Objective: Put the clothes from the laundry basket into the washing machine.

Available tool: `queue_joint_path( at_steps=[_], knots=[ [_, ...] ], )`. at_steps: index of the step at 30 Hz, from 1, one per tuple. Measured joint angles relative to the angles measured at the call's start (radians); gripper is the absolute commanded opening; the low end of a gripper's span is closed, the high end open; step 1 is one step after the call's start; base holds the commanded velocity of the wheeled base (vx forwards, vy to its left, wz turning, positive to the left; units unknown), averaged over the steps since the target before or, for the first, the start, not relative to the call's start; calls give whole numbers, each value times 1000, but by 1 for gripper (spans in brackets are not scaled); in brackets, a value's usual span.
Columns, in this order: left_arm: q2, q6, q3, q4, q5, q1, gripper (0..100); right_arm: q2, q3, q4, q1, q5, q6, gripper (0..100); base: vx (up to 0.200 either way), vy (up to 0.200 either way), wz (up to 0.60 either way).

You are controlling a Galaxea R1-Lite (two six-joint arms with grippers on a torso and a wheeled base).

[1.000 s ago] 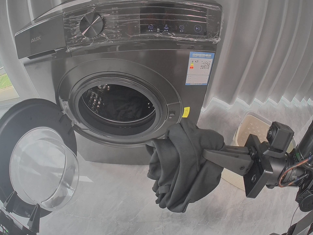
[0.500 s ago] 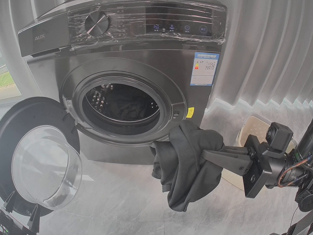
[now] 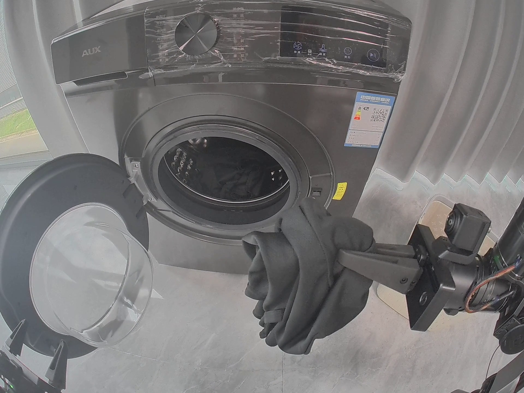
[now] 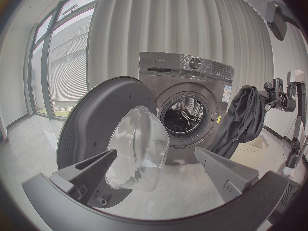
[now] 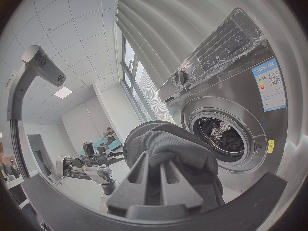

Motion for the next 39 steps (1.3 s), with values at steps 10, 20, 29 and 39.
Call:
queue_joint_path(
  at_steps=[10, 20, 29, 39],
  knots=[
    [0, -2, 0, 0, 0, 0, 100, 0, -4, 0, -1, 0, 0, 0, -120, 0, 0],
    [0, -3, 0, 0, 0, 0, 100, 5, -5, 0, -14, -4, -38, 0, 0, 0, 0],
    [0, -4, 0, 0, -2, 0, 100, 37, 3, 3, -31, -160, -103, 0, 0, 0, 0],
    [0, -6, 0, 0, -1, 0, 100, 88, -17, 8, -15, -375, -103, 0, 0, 0, 0]
  ],
)
